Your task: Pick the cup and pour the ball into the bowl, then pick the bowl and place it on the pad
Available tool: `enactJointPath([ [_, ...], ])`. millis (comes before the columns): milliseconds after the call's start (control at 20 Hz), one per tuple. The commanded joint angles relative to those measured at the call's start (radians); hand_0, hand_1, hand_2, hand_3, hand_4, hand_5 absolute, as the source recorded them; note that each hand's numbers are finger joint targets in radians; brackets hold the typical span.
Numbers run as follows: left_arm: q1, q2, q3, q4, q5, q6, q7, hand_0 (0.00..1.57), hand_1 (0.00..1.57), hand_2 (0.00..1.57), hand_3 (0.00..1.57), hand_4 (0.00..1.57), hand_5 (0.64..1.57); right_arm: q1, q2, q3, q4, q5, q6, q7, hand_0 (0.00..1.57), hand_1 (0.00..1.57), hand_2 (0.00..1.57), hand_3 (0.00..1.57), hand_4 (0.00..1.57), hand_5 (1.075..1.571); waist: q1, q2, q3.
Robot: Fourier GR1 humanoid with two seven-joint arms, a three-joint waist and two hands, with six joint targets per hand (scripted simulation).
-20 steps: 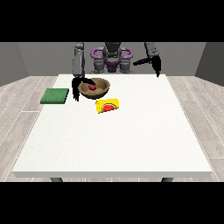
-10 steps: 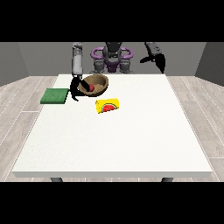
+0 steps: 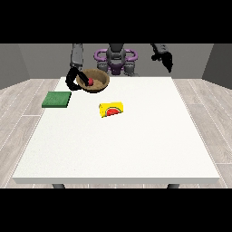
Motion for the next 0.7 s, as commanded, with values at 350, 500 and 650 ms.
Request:
enactJointPath([
  [350,0.066,-0.015,0.005,-0.019,-0.001,0.017,0.008,0.0,0.0,0.0,0.0,1.0,1.418,-0.026,-0.15,-0.062,-0.151,-0.053,0.153,0.254,1.57,1.57,1.57,0.75,0.79,1.57,-0.053,-0.041,0.0096],
  [500,0.06,0.024,0.058,0.046,0.024,-0.022,-0.153,0.0,0.0,0.0,0.0,1.03,1.43,-0.072,-0.171,-0.077,-0.173,-0.05,0.156,0.244,1.57,1.57,1.57,0.75,0.79,1.57,-0.051,0.063,0.0093],
  [650,0.01,0.053,0.071,0.005,0.046,-0.038,-0.047,0.0,0.0,0.0,0.0,1.15,1.463,-0.046,-0.272,-0.123,-0.14,-0.08,0.257,0.201,1.57,1.57,1.57,0.68,0.79,1.57,-0.043,0.07,0.0097],
])
